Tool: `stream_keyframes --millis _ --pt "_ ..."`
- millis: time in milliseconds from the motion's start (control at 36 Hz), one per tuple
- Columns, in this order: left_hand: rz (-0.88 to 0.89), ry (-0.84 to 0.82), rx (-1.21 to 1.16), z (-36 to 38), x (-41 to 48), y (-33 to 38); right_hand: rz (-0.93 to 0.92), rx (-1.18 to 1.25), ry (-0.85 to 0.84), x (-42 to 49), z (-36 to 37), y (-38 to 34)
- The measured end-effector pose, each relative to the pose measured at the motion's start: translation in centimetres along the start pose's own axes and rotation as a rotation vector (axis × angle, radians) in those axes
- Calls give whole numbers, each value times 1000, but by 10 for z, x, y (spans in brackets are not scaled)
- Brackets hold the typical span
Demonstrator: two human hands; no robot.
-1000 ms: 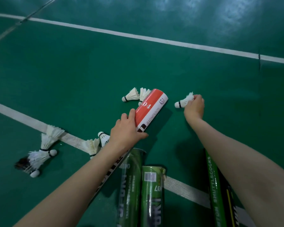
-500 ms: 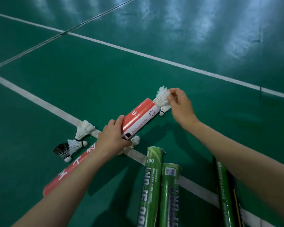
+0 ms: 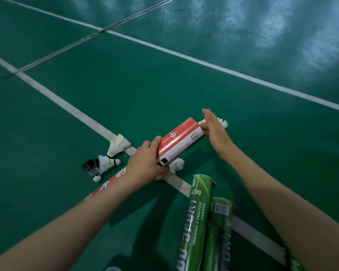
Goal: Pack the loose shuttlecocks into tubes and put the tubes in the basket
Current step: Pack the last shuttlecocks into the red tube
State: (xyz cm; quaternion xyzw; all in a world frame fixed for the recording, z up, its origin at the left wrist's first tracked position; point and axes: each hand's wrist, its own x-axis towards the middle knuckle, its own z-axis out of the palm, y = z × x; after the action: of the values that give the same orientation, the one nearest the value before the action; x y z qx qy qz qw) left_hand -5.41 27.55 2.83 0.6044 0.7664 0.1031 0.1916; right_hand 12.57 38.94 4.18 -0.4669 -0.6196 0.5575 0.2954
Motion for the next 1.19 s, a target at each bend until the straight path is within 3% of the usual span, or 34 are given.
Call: stream_keyframes --millis 56,167,250,361,639,750,889,1000,1083,1194 --pt "-34 -38 24 7 12 3 60 68 146 24 -10 22" --pt "-97 -106 58 25 31 10 181 -254 303 71 -37 68" --pt "-133 -134 65 42 40 17 288 -502 252 96 -53 91" --pt "-176 -158 27 61 43 21 352 -619 160 117 -61 106" --pt "-207 -161 -26 77 31 11 356 -682 171 140 -59 130" --pt "-203 -150 -30 79 28 8 298 -654 277 127 -51 139" --pt "-201 -134 -56 78 18 -1 104 -713 225 92 -36 127" --pt "-195 -119 -64 74 7 -14 -54 -536 171 66 -24 97" --pt "-189 -100 -56 69 -2 -22 -56 -321 147 48 -14 76" --pt "-181 -72 -64 65 -13 -30 -55 -288 -10 27 7 63"
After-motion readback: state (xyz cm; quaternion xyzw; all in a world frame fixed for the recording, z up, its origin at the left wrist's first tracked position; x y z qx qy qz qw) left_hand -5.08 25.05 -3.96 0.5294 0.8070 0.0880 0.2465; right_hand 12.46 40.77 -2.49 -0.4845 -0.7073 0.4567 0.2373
